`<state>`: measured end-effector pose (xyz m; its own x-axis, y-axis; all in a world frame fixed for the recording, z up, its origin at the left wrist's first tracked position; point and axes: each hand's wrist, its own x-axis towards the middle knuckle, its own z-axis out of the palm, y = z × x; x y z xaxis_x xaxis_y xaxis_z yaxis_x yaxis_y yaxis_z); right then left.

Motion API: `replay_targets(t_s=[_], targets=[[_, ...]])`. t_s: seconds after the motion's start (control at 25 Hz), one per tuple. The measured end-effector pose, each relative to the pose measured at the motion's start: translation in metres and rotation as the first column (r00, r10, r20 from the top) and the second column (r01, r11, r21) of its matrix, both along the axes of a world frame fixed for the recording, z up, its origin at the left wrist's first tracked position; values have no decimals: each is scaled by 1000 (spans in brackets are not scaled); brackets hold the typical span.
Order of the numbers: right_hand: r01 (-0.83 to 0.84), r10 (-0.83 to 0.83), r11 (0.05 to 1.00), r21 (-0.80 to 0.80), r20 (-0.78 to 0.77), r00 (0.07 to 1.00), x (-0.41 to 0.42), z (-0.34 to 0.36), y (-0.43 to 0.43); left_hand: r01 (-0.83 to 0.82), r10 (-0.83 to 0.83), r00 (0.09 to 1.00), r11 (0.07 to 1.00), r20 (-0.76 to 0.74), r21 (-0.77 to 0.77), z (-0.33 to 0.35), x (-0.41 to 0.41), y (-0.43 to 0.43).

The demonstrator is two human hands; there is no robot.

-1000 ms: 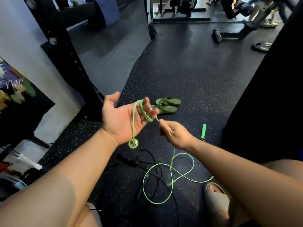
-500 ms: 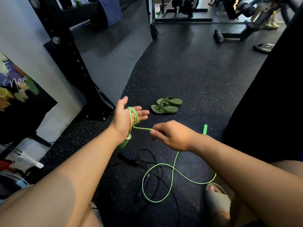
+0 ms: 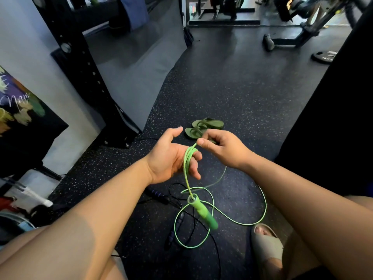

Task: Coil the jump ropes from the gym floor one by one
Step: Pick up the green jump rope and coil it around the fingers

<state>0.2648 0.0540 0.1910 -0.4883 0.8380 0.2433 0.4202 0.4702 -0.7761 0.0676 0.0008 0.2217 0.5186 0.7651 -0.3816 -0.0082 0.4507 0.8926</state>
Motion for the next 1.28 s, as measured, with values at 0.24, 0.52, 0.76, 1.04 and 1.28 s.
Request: replay_targets(t_s=[0.24, 0.52, 0.76, 1.04, 1.28], targets=[[11, -23, 972, -235, -47, 999, -14, -28, -5, -184, 208, 889, 978, 407, -100, 4, -5, 0], [-90, 191, 837, -540, 135, 972, -25, -39, -23, -360, 319, 787, 932, 528, -27, 4, -13, 7], [-215, 264, 964, -156, 484, 834, -22, 4, -27, -488, 472, 837, 873, 277, -12, -10, -16, 16], [-219, 146, 964, 152, 388, 910, -8, 32, -20, -51, 53, 995, 998, 89, -23, -11, 1, -1], [-107, 103, 992, 69, 47, 994, 6, 22, -5, 117, -113, 984, 993, 136, -21, 2, 4, -8]])
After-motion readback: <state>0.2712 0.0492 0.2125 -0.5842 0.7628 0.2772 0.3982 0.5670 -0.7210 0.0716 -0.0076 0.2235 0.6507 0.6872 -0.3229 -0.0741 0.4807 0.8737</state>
